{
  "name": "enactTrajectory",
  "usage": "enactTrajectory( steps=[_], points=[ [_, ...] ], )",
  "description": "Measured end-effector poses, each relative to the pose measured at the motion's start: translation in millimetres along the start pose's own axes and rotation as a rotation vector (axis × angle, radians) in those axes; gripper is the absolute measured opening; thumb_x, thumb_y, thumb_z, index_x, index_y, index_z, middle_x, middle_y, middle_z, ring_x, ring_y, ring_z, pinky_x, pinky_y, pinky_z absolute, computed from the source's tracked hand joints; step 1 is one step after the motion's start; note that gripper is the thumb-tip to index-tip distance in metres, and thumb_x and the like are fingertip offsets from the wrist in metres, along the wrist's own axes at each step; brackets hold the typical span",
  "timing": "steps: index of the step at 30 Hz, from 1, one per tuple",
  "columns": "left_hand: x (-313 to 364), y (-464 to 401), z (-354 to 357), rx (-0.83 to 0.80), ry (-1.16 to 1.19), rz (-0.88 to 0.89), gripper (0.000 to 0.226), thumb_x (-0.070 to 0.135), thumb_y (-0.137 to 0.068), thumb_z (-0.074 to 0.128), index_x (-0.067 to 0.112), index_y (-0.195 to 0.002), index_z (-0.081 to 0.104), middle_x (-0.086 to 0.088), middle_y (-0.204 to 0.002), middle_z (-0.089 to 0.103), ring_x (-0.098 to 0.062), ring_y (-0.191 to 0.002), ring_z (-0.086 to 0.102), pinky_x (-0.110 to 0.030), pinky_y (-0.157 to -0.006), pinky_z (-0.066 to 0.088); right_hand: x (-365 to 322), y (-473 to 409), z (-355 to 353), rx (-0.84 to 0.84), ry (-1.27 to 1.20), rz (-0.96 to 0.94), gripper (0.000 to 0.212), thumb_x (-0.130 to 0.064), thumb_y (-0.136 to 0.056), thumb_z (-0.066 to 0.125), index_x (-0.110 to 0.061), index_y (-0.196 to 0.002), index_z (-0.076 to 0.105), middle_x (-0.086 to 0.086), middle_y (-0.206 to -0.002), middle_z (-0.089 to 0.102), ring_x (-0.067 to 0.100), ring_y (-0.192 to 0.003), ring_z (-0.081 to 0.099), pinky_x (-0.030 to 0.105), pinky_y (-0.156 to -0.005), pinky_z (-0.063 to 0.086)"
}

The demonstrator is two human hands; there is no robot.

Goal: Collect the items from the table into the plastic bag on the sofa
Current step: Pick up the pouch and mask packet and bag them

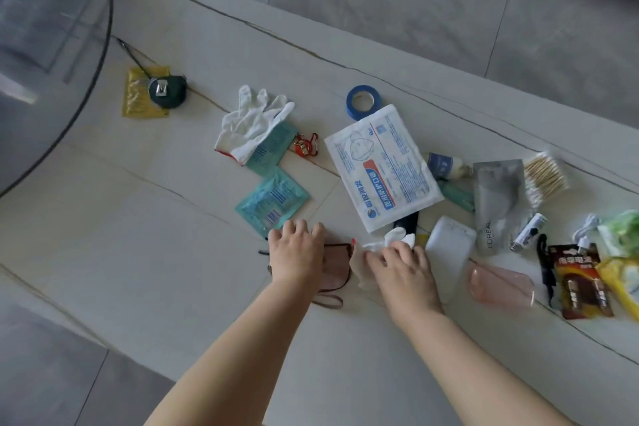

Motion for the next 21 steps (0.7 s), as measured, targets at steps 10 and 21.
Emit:
enactTrajectory(
  steps=[10, 21],
  points=[
    [-25, 22, 3, -0.137, 0.496, -0.21, 0.054, 0.065, -0.086, 0.046, 0.014, -0.103, 0.052, -0.004, -0.106, 0.053, -0.023, -0.086, 0.054, -0.034, -0.07, 0.046, 30, -17, -64, -0.003, -0.462, 0.205, 0.029, -0.024, -0.1, 0.035, -0.007, -0.118, 0.051, 0.015, -0.114, 0.063, 0.032, -0.106, 0.054, 0.035, -0.09, 0.036],
    [-24, 19, 8, -0.053, 0.674, -0.28, 0.044, 0.059, -0.089, 0.046, 0.016, -0.1, 0.05, 0.001, -0.105, 0.053, -0.018, -0.085, 0.05, -0.031, -0.071, 0.044, 62, -91, -84, -0.003, -0.317, 0.341, 0.031, -0.038, -0.092, 0.051, -0.024, -0.118, 0.063, 0.006, -0.155, 0.025, 0.033, -0.145, 0.004, 0.044, -0.118, 0.011]
  ],
)
Point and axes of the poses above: each hand's wrist, its own y-axis away from the middle knuckle, its own z-axis out of the palm, x = y × z, the point moved 6 cm from there along -y, towards the middle knuckle
